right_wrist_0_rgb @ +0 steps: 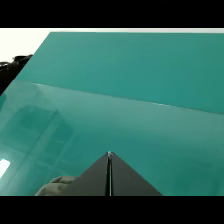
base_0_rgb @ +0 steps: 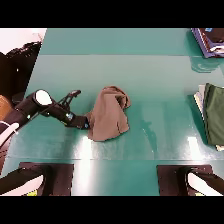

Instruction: Fold the shirts.

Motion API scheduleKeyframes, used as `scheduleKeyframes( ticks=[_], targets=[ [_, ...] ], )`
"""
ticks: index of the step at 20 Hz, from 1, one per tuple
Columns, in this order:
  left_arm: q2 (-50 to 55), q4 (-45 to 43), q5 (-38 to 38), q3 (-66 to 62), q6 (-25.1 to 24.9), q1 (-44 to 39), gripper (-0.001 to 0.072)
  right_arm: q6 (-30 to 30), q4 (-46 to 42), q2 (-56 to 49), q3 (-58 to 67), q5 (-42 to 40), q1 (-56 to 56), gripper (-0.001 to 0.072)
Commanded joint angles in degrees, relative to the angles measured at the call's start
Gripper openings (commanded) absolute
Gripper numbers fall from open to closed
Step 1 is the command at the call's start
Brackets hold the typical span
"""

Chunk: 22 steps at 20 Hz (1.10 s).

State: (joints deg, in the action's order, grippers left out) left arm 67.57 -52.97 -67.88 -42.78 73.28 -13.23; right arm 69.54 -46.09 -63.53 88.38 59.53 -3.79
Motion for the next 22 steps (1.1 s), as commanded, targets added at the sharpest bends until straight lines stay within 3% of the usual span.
scheduleKeyframes(
  ticks=[1,5,8,9,10,11,15,18,19,20,21,22],
  targets=[
    [-0.6,5.5,3.0,6.6,-4.8,0.1,0.0710,0.0,0.0,-2.3,0.1,0.2,-1.9,0.0017],
    [-0.6,11.1,5.5,7.0,-9.8,-0.6,0.0709,0.0,0.0,-5.0,0.1,0.2,-3.3,0.0017],
    [-0.6,10.9,9.8,7.0,-10.3,-5.6,0.0707,0.0,0.0,-6.4,0.1,0.2,-3.4,0.0017],
    [-0.6,10.9,11.2,7.0,-10.3,-6.7,0.0536,0.0,0.0,-6.8,0.1,0.2,-3.4,0.0017],
    [-0.6,11.0,12.0,6.9,-10.3,-7.2,0.0238,0.0,0.0,-7.3,0.1,0.3,-3.4,0.0017],
    [-0.6,10.6,12.0,6.5,-10.3,-7.2,0.0032,0.0,0.0,-7.9,0.1,0.6,-3.4,0.0017],
    [-0.8,-3.0,4.9,-1.4,-3.6,-3.7,0.0025,0.0,-0.2,-13.6,0.0,7.7,-3.4,0.0017],
    [-0.7,-12.2,-1.4,-11.0,-2.7,2.5,0.0026,0.0,-0.6,-21.0,-0.6,14.6,-5.2,0.0020],
    [-0.7,-13.9,-2.3,-13.8,-2.7,4.2,0.0026,0.0,-0.5,-23.5,-1.9,15.1,-6.1,0.0164],
    [-0.7,-15.3,-2.9,-16.2,-2.7,5.8,0.0026,0.0,-0.5,-25.8,-3.3,14.8,-7.1,0.0452],
    [-0.7,-15.8,-2.8,-18.0,-2.7,7.0,0.0026,0.0,-0.4,-28.2,-5.0,14.3,-8.2,0.0650],
    [-0.7,-16.0,-2.6,-19.3,-2.7,8.0,0.0026,0.1,-0.2,-30.5,-6.3,14.0,-9.1,0.0650]
  ],
)
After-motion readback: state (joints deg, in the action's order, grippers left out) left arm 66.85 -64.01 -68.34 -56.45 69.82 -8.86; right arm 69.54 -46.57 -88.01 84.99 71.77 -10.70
